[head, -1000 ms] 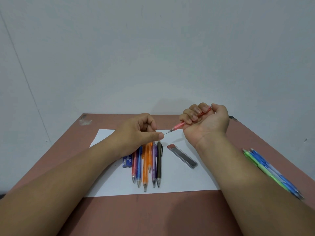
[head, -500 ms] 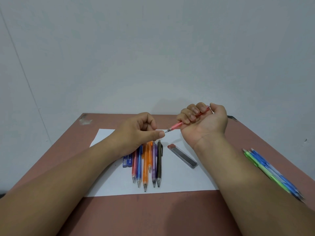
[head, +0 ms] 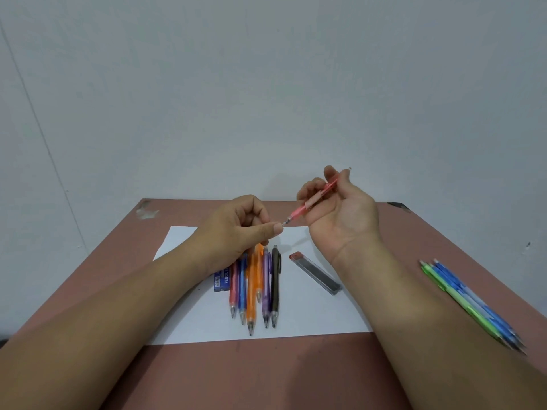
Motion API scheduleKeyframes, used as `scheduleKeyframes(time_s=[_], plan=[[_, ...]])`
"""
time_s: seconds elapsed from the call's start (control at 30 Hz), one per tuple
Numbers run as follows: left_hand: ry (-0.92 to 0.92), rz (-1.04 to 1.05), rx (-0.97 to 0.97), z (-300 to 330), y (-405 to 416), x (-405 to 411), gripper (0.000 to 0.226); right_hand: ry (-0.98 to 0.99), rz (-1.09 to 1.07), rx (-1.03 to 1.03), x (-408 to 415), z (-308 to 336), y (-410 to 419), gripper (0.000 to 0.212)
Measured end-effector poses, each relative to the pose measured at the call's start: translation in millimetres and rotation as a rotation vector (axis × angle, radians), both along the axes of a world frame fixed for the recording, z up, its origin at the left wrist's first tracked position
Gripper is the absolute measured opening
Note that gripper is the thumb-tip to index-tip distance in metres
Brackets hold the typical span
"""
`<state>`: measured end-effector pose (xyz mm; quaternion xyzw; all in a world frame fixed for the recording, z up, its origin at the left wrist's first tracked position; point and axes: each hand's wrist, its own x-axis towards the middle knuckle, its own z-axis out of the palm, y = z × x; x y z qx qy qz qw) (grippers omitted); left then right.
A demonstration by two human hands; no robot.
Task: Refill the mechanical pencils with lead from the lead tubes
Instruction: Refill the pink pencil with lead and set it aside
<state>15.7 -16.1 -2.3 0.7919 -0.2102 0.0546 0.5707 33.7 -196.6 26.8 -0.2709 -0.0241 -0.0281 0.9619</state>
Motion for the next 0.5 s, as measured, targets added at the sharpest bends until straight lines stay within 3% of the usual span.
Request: scheduleKeyframes(time_s=[0.2, 0.3, 0.5], plan=[[0.035, -0.061, 0.02, -4.2, 3.8, 3.2, 0.023, 0.115, -0.11, -0.313, 6.0, -7.1, -5.3, 0.033], [0.06, -0.085, 0.007, -2.9, 4.7, -0.1, 0.029, 0.102, -0.112, -0.359, 5.5, -4.0, -10.0, 0.026], [0.045, -0.069, 0.021, 0.3, 6.0, -5.4, 0.041, 0.073, -0.261, -0.694, -3.9, 4.0, -20.9, 0.007]])
